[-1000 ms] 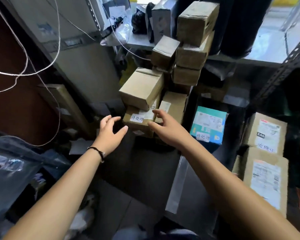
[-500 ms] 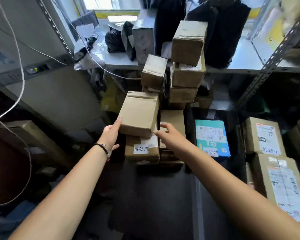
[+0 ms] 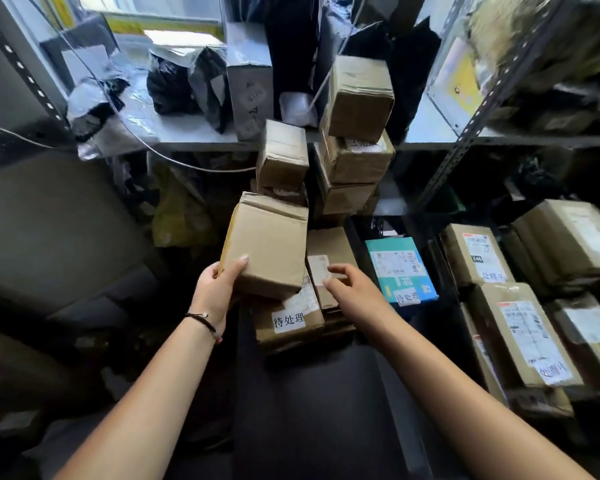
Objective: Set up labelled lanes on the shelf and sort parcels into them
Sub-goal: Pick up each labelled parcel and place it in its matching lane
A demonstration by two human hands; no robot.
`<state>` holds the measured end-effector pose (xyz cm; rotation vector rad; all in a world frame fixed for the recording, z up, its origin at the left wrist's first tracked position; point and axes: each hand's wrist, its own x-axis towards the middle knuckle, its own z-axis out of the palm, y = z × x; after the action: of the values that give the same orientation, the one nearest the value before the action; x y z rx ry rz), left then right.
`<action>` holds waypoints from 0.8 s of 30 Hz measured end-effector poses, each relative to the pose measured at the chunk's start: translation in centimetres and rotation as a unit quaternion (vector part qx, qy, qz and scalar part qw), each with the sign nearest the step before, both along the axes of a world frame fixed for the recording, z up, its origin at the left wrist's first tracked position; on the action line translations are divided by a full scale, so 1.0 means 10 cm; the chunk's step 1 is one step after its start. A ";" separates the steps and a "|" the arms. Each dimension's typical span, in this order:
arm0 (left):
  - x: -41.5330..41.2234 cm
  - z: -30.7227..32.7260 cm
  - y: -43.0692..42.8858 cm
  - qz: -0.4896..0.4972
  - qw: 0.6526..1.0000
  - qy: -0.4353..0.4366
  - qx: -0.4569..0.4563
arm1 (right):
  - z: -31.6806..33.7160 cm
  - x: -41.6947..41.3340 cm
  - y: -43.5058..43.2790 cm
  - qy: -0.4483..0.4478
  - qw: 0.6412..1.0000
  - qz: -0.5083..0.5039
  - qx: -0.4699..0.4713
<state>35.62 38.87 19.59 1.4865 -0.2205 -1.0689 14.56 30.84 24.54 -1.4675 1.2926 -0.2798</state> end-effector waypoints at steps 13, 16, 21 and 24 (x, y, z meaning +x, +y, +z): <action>-0.90 0.44 0.28 0.003 0.612 -0.780 -0.131 | 0.56 0.36 0.21 -0.244 0.938 -0.105 0.221; -1.02 0.44 0.31 -0.074 0.603 -0.768 -0.202 | 0.55 0.23 0.14 -0.291 0.920 -0.141 0.221; -0.92 0.66 0.41 -0.081 0.690 -0.669 -0.265 | 0.58 -0.01 -0.01 -0.316 0.932 -0.094 0.152; -0.71 0.78 0.44 0.032 0.817 -0.544 -0.190 | 0.71 -0.11 -0.07 -0.322 0.939 0.009 0.119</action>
<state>28.50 43.24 27.41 1.5529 -1.1077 0.0230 13.47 30.15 31.66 -1.0504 0.7470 -0.5214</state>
